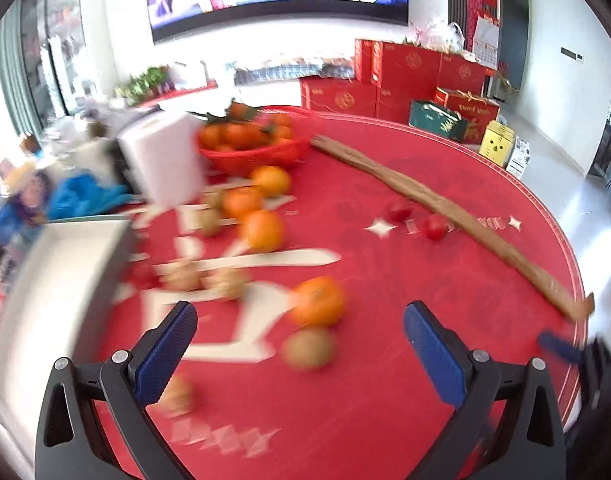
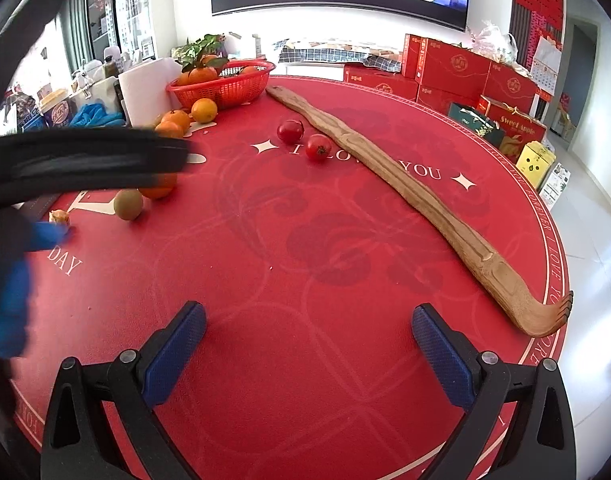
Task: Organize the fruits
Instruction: 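Grasp a dried husk fruit with the left tool while the right tool grasps an orange, then carry the husk fruit and orange into the white tray and open both tools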
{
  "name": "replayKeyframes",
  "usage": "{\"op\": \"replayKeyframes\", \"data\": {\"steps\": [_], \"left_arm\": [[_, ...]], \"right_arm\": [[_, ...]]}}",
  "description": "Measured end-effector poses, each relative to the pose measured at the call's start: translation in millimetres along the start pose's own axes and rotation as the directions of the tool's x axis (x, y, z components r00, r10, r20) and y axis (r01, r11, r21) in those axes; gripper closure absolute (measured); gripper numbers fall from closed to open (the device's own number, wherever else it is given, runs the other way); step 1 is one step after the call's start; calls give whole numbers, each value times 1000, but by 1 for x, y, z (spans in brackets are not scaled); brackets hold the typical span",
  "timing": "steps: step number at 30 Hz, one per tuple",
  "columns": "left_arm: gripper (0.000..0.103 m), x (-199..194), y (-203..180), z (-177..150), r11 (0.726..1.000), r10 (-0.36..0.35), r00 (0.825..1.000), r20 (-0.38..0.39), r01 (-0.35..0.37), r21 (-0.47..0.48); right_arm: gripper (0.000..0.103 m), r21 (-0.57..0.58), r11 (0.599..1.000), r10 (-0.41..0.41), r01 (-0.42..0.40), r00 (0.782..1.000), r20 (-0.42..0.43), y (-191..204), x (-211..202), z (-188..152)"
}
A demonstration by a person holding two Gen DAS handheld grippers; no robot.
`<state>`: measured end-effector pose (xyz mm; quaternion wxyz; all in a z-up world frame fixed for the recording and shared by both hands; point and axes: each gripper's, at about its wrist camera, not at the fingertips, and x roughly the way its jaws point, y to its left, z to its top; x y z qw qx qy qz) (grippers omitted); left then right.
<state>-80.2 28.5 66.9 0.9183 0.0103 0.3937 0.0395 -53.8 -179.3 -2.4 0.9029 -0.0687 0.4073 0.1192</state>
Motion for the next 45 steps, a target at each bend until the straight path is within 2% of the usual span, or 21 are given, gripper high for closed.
{"op": "replayKeyframes", "data": {"steps": [4, 7, 12, 15, 19, 25, 27, 28, 29, 30, 31, 33, 36, 41, 45], "left_arm": [[0, -6, 46, -27, 999, 23, 998, -53, -25, -43], [0, 0, 60, -40, 997, 50, 996, -80, -55, -62], [0, 18, 45, -38, 998, 56, 995, -87, -58, -24], [0, 34, 42, -38, 998, 69, 990, -125, -69, -2], [0, 42, 58, -34, 995, -2, 989, -148, -13, -100], [2, 43, 62, -32, 994, 6, 988, -155, -22, -103], [13, 40, 60, -33, 995, 4, 989, -146, -19, -100], [29, 36, 60, -33, 996, 1, 991, -136, -13, -93], [54, 33, 59, -33, 996, -3, 992, -129, -8, -88], [68, 33, 60, -33, 997, -7, 992, -128, -3, -82], [79, 32, 61, -33, 997, -21, 991, -133, 10, -82], [79, 30, 68, -33, 992, -69, 988, -135, 54, -112], [79, 14, 75, -34, 987, -113, 990, -84, 102, -125], [79, -21, 84, -29, 987, -122, 992, 5, 122, -102], [79, -40, 106, -27, 987, -99, 994, 41, 103, -122]], "right_arm": [[0, 16, 1000, -12, 13, 1000, -21, 3, 0, 2], [0, 13, 1000, -2, 2, 998, -65, 11, 3, 9], [0, -37, 995, 93, -98, 990, -104, 38, 13, 24], [0, -5, 990, 138, -139, 984, -109, 45, 23, 39], [0, 76, 973, 222, -216, 972, -80, 47, 30, 62], [0, 69, 961, 275, -269, 955, -112, 76, 57, 97], [3, 55, 963, 269, -264, 951, -150, 86, 68, 99], [6, 32, 971, 239, -237, 959, -150, 89, 69, 99], [26, -1, 979, 203, -206, 968, -146, 93, 69, 98], [50, -30, 982, 178, -184, 974, -139, 96, 67, 98], [63, -25, 982, 184, -189, 973, -139, 94, 68, 98], [66, 48, 971, 237, -232, 960, -146, 82, 68, 99], [66, 123, 952, 296, -281, 948, -121, 64, 59, 100], [66, 136, 935, 343, -328, 933, -107, 64, 40, 106], [66, 120, 919, 390, -376, 914, -116, 89, 31, 114]]}}
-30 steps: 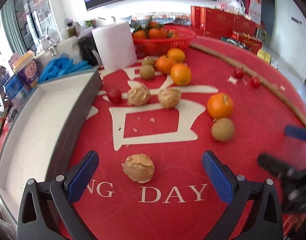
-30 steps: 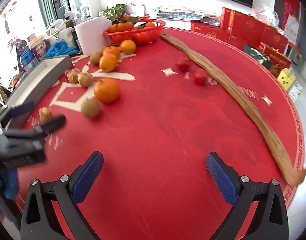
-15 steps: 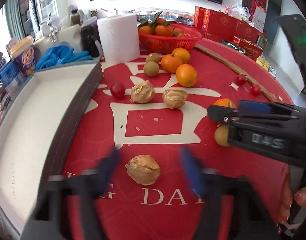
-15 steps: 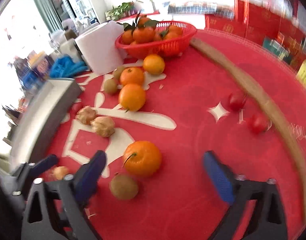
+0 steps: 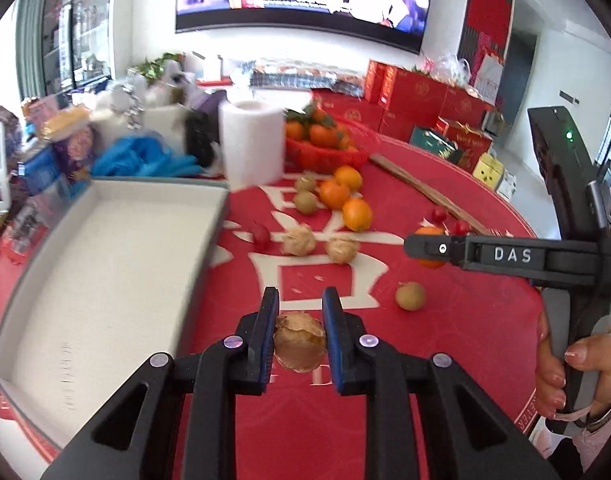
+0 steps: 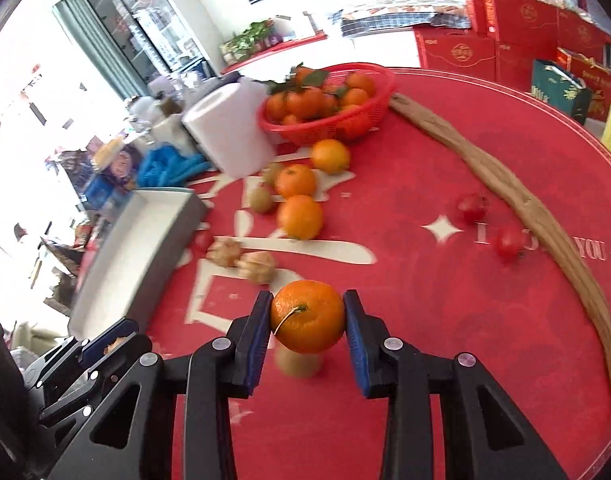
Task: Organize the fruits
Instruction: 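Carry the husk fruit and orange into the white tray and open both tools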
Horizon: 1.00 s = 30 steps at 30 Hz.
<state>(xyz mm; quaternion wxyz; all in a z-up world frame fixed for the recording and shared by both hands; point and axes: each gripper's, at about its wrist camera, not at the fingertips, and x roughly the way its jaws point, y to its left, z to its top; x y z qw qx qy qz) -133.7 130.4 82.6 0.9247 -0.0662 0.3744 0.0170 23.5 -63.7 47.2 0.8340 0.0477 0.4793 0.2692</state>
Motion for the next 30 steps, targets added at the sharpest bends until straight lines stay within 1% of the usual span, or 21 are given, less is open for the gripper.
{"op": "replayKeyframes", "data": {"steps": [4, 7, 9, 11, 14, 19, 22, 26, 30], "left_arm": [[79, -13, 31, 0, 998, 52, 998, 19, -52, -34], [79, -17, 62, -3, 991, 113, 993, 16, -111, -77], [79, -17, 83, -6, 983, 147, 989, 7, -145, -109], [79, -13, 97, -10, 977, 173, 985, -5, -173, -122], [79, -3, 119, -19, 965, 212, 976, -52, -217, -147], [79, 11, 146, -30, 951, 224, 967, -123, -244, -191], [79, 21, 158, -38, 943, 232, 958, -170, -265, -203], [79, 19, 160, -41, 943, 247, 956, -158, -275, -190], [78, 18, 161, -42, 943, 252, 956, -151, -277, -182]], "right_arm": [[66, -65, 998, 24, -24, 1000, -11, 39, 9, 3], [66, -114, 992, 57, -60, 998, -28, 74, 20, 3], [66, -148, 986, 76, -82, 996, -43, 97, 29, 3], [66, -176, 979, 90, -99, 994, -58, 117, 38, 3], [66, -206, 970, 114, -129, 990, -83, 146, 54, 4], [66, -257, 955, 122, -147, 986, -111, 183, 77, 7], [66, -274, 950, 113, -148, 984, -139, 196, 92, 6], [66, -286, 948, 93, -139, 982, -167, 202, 107, 1], [66, -321, 941, 59, -112, 984, -170, 208, 116, -3]]}}
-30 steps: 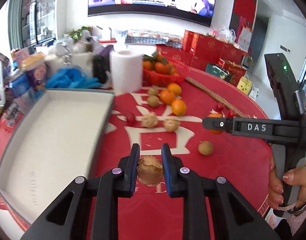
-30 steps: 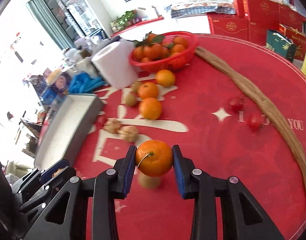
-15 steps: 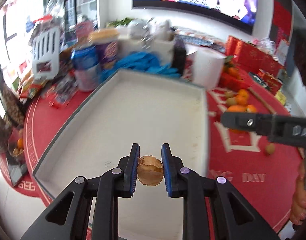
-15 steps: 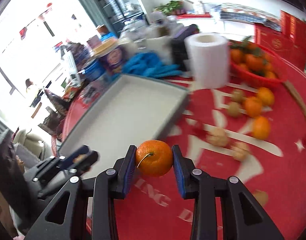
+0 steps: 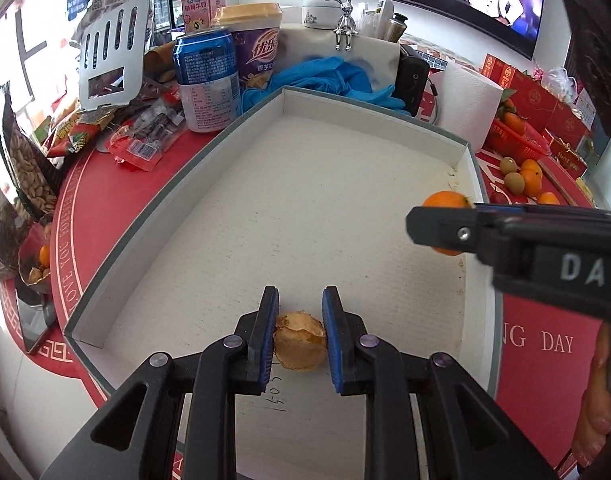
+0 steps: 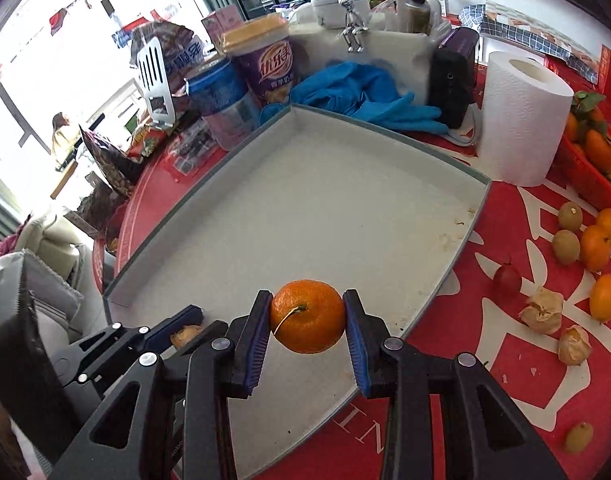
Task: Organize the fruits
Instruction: 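Carry the husk fruit and orange into the white tray and open both tools, then grasp a red cherry tomato with the right tool while the left tool grasps a brown kiwi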
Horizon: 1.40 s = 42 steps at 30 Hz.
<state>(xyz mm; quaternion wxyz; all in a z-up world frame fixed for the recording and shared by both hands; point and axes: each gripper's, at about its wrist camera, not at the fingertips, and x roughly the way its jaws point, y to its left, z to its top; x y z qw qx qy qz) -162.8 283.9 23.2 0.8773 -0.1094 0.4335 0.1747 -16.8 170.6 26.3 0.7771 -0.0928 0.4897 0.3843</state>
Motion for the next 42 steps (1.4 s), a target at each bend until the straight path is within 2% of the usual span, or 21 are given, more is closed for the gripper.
{"op": "replayKeyframes", "data": {"steps": [2, 3, 4, 5, 6, 10, 11, 16, 20, 21, 23, 26, 29, 33, 35, 36, 37, 38, 39, 40, 42], "left_arm": [[71, -1, 0, 0, 1000, 0, 1000, 12, 0, -4], [66, -2, 1, -1, 1000, -6, 1000, 19, 6, -10], [48, -3, 1, -1, 1000, -10, 1000, 25, 10, -12], [30, -7, 1, -2, 1000, -9, 999, 40, 10, -15], [27, -13, 0, -3, 1000, 1, 998, 70, 0, -13], [24, -42, -15, -4, 998, 34, 984, 173, -43, 47], [24, -50, -24, -3, 997, 24, 981, 191, -38, 73], [22, -70, -76, -5, 981, -86, 974, 208, 45, 191], [22, -61, -145, -13, 939, -203, 972, 116, 160, 304], [22, -58, -160, -14, 932, -212, 972, 100, 170, 320], [22, -48, -198, -17, 916, -229, 971, 68, 192, 354], [22, -36, -242, -18, 899, -250, 968, 21, 223, 376], [22, -16, -281, -13, 897, -215, 977, 8, 194, 397], [23, 10, -305, -11, 903, -166, 984, -58, 176, 392], [25, 15, -306, -8, 916, -169, 985, -44, 174, 362], [28, 17, -306, -6, 920, -175, 983, -46, 180, 349], [40, 17, -306, -5, 920, -194, 979, -56, 202, 336], [57, 17, -307, -4, 921, -197, 979, -53, 203, 332], [67, 16, -308, -3, 920, -191, 980, -47, 196, 339], [74, 15, -309, -3, 918, -189, 981, -49, 194, 347], [74, 14, -303, -5, 922, -180, 982, -48, 186, 340]], "right_arm": [[65, -10, 1000, -6, 6, 1000, 1, 3, 3, 2], [56, -11, 1000, -3, 3, 1000, 1, 4, 3, 2], [45, -8, 1000, 3, -3, 1000, 6, 3, 1, 3], [21, -4, 1000, 5, -5, 1000, 22, 3, -3, 4], [8, 1, 1000, -1, 1, 998, 55, 1, -11, 4], [5, 22, 1000, -20, 16, 987, 158, -14, -51, 0], [0, 35, 999, -35, 30, 984, 175, -21, -60, -5], [0, 186, 967, -214, 175, 952, 219, -89, -108, -45], [0, 282, 901, -384, 329, 907, 171, -155, -133, -85], [0, 304, 877, -428, 371, 892, 147, -175, -137, -96], [0, 340, 851, -460, 400, 881, 115, -203, -145, -113], [0, 399, 824, -474, 403, 875, 95, -240, -160, -137], [0, 432, 807, -485, 403, 869, 96, -264, -175, -155], [0, 455, 801, -487, 390, 866, 115, -276, -183, -164], [0, 460, 805, -476, 374, 870, 125, -282, -183, -165], [0, 457, 809, -473, 370, 872, 131, -283, -181, -163], [0, 453, 812, -471, 368, 872, 135, -284, -179, -161], [0, 444, 818, -468, 367, 872, 142, -282, -175, -156], [0, 431, 825, -464, 366, 874, 146, -283, -170, -152], [0, 416, 832, -460, 367, 876, 146, -284, -165, -145], [0, 395, 841, -452, 370, 882, 135, -287, -151, -131]]}}
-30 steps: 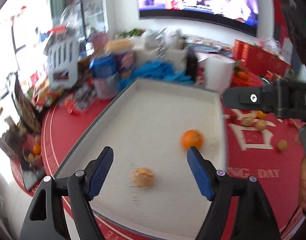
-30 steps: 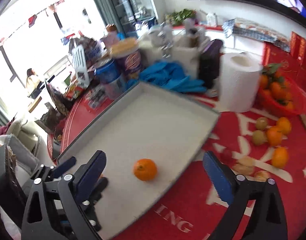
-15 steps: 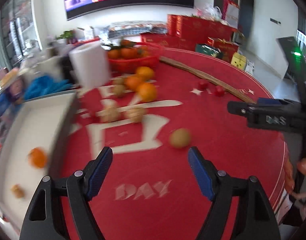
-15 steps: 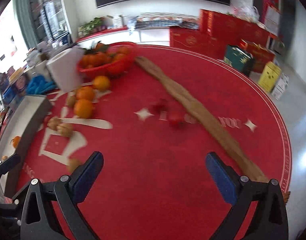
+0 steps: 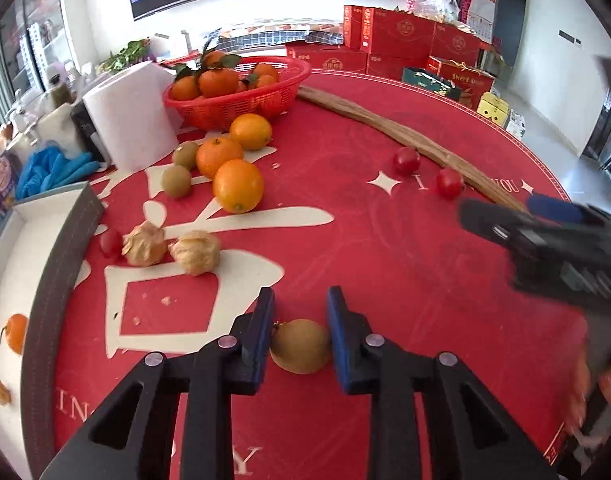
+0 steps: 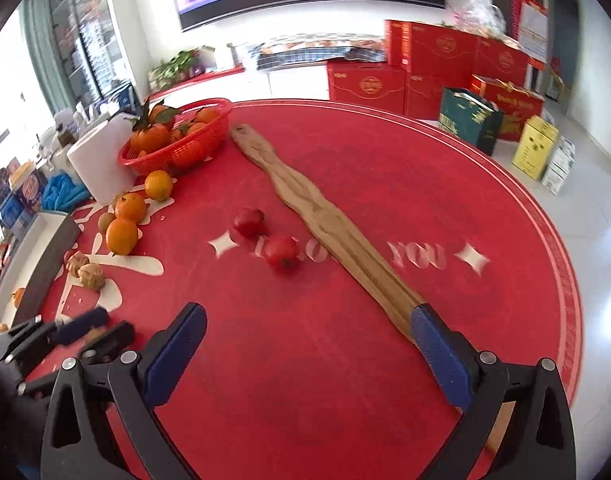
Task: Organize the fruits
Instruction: 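Grasp a red cherry tomato with the right tool while the left tool grasps a brown kiwi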
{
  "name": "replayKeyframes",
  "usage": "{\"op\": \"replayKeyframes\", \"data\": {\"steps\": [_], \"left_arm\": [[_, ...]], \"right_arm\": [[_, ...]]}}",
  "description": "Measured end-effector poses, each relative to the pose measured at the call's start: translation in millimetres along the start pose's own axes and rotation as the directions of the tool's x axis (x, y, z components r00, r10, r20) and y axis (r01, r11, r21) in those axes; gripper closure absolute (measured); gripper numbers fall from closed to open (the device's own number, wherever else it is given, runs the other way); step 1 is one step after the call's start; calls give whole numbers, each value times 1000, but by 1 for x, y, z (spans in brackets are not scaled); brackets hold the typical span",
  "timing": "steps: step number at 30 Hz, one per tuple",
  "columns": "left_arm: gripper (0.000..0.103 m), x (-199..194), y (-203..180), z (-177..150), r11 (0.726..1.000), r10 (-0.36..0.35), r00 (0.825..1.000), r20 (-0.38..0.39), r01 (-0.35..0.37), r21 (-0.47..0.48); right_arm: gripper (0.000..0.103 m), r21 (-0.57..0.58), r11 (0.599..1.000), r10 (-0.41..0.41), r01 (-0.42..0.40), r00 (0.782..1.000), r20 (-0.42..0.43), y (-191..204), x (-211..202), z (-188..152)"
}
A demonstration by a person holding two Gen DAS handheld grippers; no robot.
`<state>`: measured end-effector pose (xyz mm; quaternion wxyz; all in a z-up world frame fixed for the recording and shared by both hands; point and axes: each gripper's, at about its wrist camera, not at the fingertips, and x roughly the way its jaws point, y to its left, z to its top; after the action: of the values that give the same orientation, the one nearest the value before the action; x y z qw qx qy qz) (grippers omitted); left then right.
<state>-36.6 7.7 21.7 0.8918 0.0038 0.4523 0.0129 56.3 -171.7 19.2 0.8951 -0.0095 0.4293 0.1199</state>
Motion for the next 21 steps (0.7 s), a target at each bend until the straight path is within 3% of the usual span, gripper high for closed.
{"op": "replayKeyframes", "data": {"steps": [5, 7, 9, 10, 13, 17, 21], "left_arm": [[74, -15, 28, -23, 999, 27, 1000, 16, -26, -36], [74, -19, 41, -30, 998, 35, 999, 19, -33, -62], [74, -22, 50, -35, 996, 42, 999, 26, -39, -78], [74, -24, 53, -37, 996, 50, 998, 31, -47, -82], [74, -27, 60, -43, 995, 59, 997, 48, -54, -90], [74, -29, 69, -46, 993, 5, 999, 53, 1, -121], [74, -29, 67, -44, 993, 8, 999, 52, -2, -119]], "right_arm": [[1, -20, 1000, -19, 19, 1000, -11, 8, 25, 14], [9, -42, 999, -33, 33, 999, -3, 14, 28, 18], [56, -98, 992, -74, 74, 997, 5, 25, 27, 18], [70, -106, 993, -60, 58, 998, -18, 27, 31, 16], [79, -93, 995, -36, 35, 999, -11, 32, 27, 7], [79, -3, 991, 135, -135, 991, -17, 36, 5, -24], [79, 30, 982, 186, -187, 982, 36, 42, -17, -55]]}}
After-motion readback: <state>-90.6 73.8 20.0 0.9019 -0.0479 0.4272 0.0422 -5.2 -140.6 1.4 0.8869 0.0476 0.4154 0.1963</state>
